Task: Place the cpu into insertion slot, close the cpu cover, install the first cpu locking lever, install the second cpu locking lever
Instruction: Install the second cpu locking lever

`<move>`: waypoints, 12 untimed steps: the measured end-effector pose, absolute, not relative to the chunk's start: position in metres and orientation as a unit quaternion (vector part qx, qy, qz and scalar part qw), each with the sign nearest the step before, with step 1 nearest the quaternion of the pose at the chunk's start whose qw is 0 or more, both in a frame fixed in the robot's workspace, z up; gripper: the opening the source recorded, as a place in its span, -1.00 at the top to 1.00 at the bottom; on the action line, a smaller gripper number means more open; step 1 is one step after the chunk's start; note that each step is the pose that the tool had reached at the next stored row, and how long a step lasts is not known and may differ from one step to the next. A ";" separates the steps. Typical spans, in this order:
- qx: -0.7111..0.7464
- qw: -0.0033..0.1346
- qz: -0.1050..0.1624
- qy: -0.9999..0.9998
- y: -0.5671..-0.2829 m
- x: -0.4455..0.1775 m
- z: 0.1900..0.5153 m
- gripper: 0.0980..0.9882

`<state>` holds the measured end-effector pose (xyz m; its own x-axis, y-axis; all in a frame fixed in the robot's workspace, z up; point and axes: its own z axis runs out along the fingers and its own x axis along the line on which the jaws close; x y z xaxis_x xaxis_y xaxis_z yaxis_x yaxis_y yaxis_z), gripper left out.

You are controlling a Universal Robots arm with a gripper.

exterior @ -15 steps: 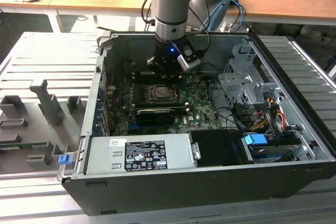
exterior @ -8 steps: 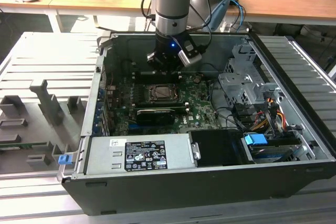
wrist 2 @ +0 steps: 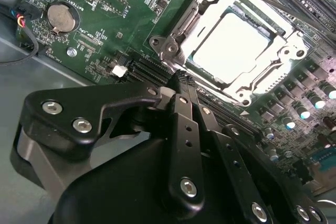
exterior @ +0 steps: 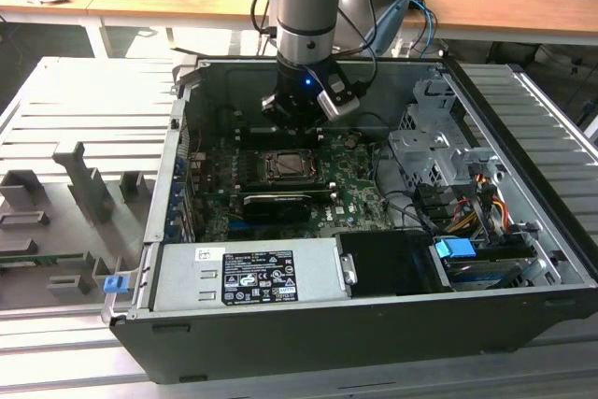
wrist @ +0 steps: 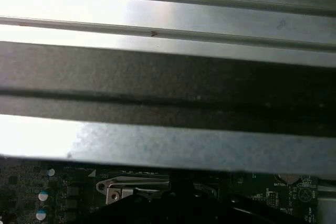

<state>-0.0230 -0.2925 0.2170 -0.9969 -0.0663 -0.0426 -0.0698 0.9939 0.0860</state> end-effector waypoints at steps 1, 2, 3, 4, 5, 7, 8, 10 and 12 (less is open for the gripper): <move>-0.034 0.020 0.044 0.998 -0.293 -0.023 0.217 0.98; -0.034 0.020 0.044 0.998 -0.293 -0.023 0.217 0.98; -0.034 0.020 0.044 0.998 -0.296 -0.023 0.217 0.98; -0.034 0.020 0.044 0.998 -0.296 -0.023 0.217 0.98; -0.034 0.020 0.044 0.998 -0.296 -0.023 0.218 0.98; -0.034 0.020 0.044 0.998 -0.296 -0.023 0.220 0.98; -0.034 0.020 0.044 0.998 -0.296 -0.023 0.222 0.98; -0.034 0.020 0.044 0.998 -0.296 -0.023 0.224 0.98; -0.033 0.020 0.044 0.998 -0.296 -0.023 0.225 0.98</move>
